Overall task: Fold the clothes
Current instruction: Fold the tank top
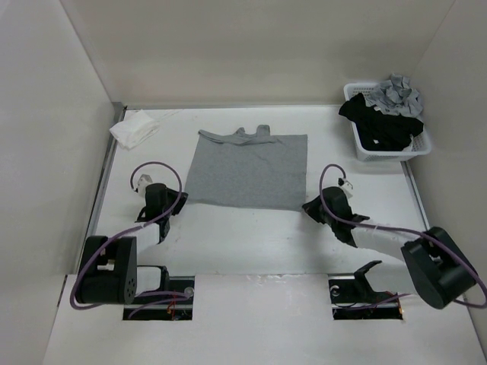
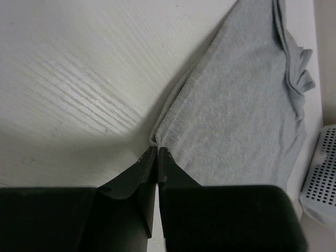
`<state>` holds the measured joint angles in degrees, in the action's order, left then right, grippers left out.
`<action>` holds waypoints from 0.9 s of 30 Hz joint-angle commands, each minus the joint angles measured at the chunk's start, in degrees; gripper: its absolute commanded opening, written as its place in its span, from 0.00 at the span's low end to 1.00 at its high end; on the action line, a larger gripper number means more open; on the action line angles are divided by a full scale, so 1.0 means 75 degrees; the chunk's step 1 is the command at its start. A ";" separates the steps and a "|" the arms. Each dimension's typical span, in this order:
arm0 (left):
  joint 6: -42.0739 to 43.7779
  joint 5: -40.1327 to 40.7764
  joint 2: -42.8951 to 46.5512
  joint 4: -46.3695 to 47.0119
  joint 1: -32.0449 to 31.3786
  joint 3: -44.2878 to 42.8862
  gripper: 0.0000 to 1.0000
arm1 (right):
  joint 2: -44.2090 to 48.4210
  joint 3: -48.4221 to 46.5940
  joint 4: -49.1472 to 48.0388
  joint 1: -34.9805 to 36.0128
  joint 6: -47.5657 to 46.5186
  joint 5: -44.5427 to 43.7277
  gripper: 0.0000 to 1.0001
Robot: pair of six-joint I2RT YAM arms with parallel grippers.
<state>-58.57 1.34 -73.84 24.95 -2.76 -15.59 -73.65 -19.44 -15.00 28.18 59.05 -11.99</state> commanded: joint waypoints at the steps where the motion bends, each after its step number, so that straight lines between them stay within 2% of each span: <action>1: -0.0101 -0.0249 0.0994 -0.0149 -0.0035 -0.0264 0.01 | 0.1190 -0.0068 0.0217 -0.0037 -0.0337 -0.0182 0.00; 5: -0.0055 -0.0086 0.3196 -0.1705 -0.0304 -0.0767 0.00 | 0.3545 -0.0745 0.2347 0.0500 -0.0817 -0.0591 0.00; 8: 0.0284 0.0358 0.4931 -0.3298 -0.0527 -0.1714 0.00 | 0.5022 -0.1903 0.4268 0.1156 -0.1449 -0.1422 0.00; 13: 0.0858 0.0840 0.6305 -0.5035 -0.0890 -0.3683 0.00 | 0.5776 -0.4364 0.6147 0.2514 -0.2504 -0.2758 0.00; 18: 0.1117 0.1180 0.6693 -0.5588 -0.1090 -0.5009 0.00 | 0.5590 -0.6381 0.6665 0.4295 -0.3196 -0.3872 0.00; 22: 0.1199 0.1250 0.6519 -0.5635 -0.1078 -0.5035 0.01 | 0.5227 -0.6759 0.6466 0.5141 -0.3746 -0.4448 0.00; 24: 0.1129 0.1262 0.6320 -0.5542 -0.1090 -0.4696 0.01 | 0.4958 -0.6538 0.6116 0.4851 -0.4016 -0.4274 0.00; 27: 0.1024 0.1309 0.5781 -0.5273 -0.1020 -0.4110 0.01 | 0.4408 -0.5918 0.5483 0.3367 -0.4053 -0.2978 0.01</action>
<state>-51.22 9.93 -25.87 -13.91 -10.63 -50.11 -35.73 -67.53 28.67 60.12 32.08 -39.38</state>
